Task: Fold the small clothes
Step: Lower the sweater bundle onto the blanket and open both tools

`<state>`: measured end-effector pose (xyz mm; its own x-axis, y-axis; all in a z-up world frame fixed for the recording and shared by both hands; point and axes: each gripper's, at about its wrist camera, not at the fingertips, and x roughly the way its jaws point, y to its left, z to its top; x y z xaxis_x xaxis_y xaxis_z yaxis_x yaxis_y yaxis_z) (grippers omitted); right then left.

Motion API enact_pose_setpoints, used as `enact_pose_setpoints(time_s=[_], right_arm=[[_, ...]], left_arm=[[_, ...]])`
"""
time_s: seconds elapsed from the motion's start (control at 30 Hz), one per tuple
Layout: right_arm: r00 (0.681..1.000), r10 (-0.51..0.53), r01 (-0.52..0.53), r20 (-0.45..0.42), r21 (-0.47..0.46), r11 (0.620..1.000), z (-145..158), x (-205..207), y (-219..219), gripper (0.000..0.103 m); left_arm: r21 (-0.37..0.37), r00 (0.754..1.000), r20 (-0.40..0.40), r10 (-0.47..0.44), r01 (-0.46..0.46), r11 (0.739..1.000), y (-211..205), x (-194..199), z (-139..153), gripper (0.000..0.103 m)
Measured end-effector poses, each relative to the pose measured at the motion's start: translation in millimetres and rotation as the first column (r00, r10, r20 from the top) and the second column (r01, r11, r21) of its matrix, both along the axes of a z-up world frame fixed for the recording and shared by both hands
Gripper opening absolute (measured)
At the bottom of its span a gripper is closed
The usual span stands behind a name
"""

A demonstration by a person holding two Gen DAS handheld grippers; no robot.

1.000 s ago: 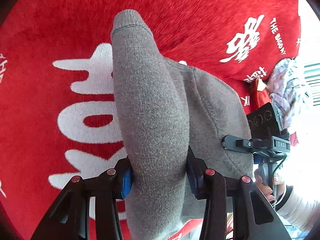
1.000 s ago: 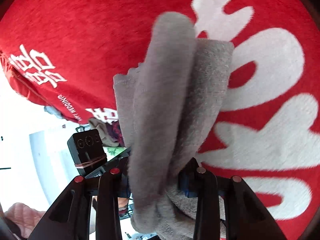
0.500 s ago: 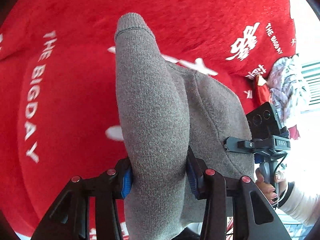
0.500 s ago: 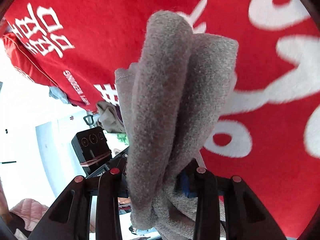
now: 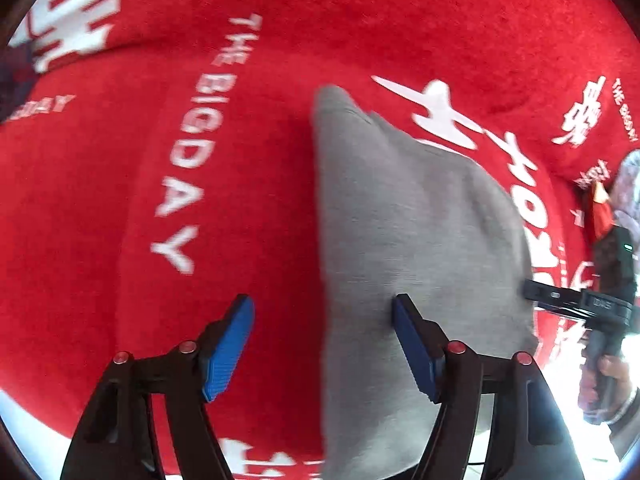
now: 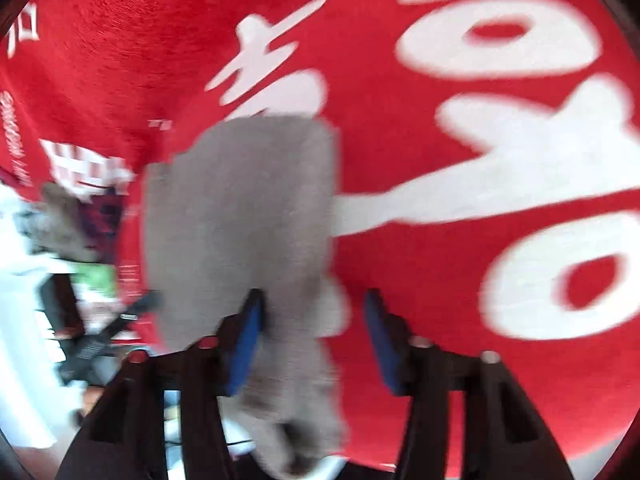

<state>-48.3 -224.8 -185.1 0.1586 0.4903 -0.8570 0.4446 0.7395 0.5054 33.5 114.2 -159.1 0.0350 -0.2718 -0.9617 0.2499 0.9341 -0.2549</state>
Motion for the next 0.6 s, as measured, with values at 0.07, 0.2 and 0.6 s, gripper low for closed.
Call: enact_pose_setpoints(time_s=[0.07, 0.2, 0.6], right_arm=[[1.0, -0.012, 0.013, 0.003, -0.045, 0.999, 11, -3, -1, 0.057], [0.999, -0.017, 0.02, 0.05, -0.066, 0.998, 32, -23, 2, 0.042], [0.98, 0.189, -0.18, 0.07, -0.118, 0.977, 38, -31, 92, 0.025]], left_arm=[[0.068, 0.999, 0.04, 0.008, -0.011, 0.998, 9, -1, 7, 0.072], [0.04, 0.998, 0.058, -0.001, -0.001, 0.999, 16, -10, 25, 0.061], [0.039, 0.995, -0.041, -0.09, 0.091, 0.995, -25, -60, 0, 0.061]])
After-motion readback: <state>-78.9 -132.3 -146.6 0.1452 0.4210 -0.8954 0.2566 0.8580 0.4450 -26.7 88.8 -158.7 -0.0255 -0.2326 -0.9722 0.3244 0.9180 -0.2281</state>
